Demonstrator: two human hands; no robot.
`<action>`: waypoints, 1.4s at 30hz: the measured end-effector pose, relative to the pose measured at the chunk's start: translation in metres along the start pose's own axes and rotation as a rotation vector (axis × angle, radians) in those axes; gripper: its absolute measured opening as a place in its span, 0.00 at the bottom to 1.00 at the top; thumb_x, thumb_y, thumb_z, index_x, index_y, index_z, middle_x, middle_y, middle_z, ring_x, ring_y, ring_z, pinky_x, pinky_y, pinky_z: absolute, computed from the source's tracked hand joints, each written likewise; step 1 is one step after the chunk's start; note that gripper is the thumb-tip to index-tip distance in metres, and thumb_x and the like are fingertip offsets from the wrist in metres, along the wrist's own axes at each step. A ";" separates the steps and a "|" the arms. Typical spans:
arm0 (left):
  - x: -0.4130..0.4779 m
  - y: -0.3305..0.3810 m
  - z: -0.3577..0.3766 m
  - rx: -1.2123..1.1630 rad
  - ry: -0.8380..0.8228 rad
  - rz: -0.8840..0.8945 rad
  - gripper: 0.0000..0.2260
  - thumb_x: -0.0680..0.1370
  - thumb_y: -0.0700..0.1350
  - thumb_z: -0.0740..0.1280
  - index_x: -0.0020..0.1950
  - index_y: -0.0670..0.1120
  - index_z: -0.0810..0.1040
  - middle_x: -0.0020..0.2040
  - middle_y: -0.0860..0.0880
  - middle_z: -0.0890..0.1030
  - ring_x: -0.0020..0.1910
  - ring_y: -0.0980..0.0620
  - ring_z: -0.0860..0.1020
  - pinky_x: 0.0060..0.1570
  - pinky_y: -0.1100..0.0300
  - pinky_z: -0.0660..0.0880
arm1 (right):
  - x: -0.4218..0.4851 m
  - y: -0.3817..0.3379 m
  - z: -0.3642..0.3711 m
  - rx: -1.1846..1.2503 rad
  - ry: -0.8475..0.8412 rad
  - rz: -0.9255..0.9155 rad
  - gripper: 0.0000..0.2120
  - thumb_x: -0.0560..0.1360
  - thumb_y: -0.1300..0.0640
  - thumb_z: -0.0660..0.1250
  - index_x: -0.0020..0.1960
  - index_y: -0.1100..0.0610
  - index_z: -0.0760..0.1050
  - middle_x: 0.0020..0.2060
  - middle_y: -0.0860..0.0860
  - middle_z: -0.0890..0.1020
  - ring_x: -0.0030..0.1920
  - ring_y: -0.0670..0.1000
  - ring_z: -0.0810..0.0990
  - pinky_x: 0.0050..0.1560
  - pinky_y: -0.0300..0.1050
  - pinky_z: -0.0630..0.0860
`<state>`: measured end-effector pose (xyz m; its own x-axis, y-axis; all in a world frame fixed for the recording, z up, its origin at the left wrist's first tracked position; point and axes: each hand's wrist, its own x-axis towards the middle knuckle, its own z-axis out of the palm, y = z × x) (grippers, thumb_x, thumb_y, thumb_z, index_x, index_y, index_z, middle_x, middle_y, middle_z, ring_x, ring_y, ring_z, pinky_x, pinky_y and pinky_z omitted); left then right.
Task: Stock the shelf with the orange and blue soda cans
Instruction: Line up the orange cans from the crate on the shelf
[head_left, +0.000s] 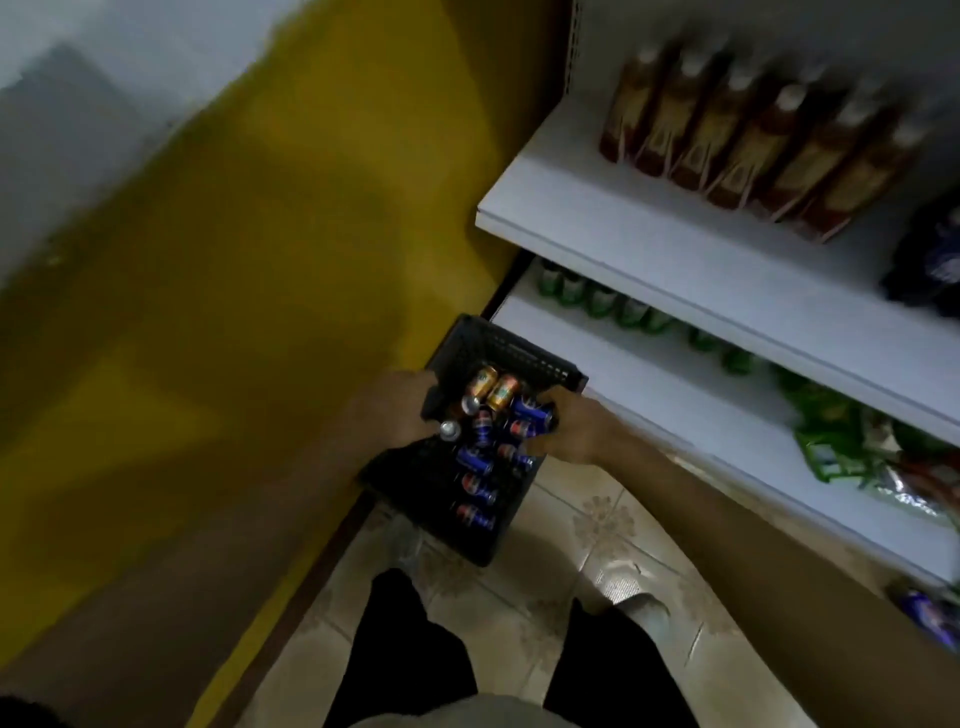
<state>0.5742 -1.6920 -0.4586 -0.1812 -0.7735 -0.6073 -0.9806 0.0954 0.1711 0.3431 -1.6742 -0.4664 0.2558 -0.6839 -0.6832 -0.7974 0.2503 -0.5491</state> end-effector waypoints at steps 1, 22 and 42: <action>0.016 -0.016 0.019 -0.058 -0.019 -0.004 0.23 0.75 0.49 0.69 0.67 0.41 0.69 0.59 0.41 0.78 0.56 0.43 0.76 0.48 0.56 0.72 | 0.020 0.004 0.020 0.067 -0.011 0.038 0.34 0.70 0.49 0.74 0.72 0.55 0.64 0.65 0.52 0.74 0.62 0.54 0.74 0.54 0.41 0.70; 0.412 -0.180 0.437 -0.446 0.132 -0.250 0.36 0.66 0.51 0.77 0.71 0.51 0.65 0.69 0.45 0.67 0.66 0.43 0.70 0.61 0.47 0.72 | 0.459 0.167 0.409 1.067 0.053 0.660 0.10 0.79 0.49 0.60 0.40 0.49 0.71 0.48 0.55 0.78 0.52 0.57 0.78 0.56 0.52 0.74; 0.131 -0.070 0.290 -1.964 -0.148 -1.074 0.24 0.72 0.54 0.70 0.63 0.43 0.73 0.59 0.36 0.78 0.53 0.41 0.79 0.38 0.53 0.82 | 0.255 0.097 0.297 1.889 0.074 0.663 0.35 0.65 0.33 0.69 0.64 0.54 0.73 0.56 0.58 0.81 0.53 0.58 0.81 0.55 0.55 0.78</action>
<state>0.5970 -1.6181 -0.7755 0.1084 -0.0488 -0.9929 0.5663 -0.8179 0.1020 0.4937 -1.6205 -0.8368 0.1602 -0.2082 -0.9649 0.7459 0.6657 -0.0198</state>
